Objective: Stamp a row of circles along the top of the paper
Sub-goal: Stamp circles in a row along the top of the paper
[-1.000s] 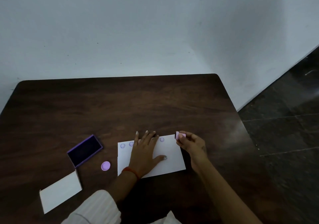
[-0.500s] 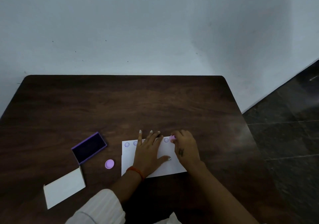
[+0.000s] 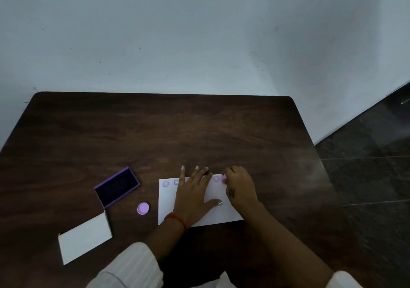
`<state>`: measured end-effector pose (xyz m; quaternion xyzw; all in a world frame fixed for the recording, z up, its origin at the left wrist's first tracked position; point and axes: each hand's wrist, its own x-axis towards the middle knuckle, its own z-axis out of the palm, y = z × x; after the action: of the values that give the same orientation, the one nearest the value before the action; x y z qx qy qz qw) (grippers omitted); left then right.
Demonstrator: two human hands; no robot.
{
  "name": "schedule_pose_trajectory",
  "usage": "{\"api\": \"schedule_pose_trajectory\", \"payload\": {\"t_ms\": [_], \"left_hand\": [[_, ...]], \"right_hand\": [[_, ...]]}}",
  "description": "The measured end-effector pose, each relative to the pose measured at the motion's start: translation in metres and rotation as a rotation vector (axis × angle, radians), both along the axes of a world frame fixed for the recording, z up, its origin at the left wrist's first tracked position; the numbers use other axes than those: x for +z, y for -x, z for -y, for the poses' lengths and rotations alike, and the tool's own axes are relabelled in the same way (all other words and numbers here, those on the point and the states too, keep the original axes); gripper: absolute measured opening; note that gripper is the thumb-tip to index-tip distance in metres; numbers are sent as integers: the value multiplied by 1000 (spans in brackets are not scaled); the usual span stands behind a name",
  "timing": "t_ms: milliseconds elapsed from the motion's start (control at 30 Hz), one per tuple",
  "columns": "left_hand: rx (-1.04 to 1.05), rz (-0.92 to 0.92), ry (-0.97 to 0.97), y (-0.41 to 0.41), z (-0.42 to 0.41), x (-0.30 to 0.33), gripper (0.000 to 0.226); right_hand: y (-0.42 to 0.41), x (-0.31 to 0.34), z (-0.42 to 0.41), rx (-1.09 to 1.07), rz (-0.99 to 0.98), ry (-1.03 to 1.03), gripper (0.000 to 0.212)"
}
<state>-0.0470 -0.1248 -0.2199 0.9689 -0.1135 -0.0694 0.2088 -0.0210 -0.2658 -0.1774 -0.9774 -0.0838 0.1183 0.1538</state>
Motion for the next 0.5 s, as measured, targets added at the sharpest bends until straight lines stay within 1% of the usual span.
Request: {"api": "schedule_pose_trajectory", "payload": {"t_ms": [400,500], "left_hand": [[26,23,74,-1,1,-6,77],[23,27,65,-1,3,-5,76]], "right_hand": [[0,-10,6,48,63,-29,24],[0,-13,6,32,95,-24,24]]}}
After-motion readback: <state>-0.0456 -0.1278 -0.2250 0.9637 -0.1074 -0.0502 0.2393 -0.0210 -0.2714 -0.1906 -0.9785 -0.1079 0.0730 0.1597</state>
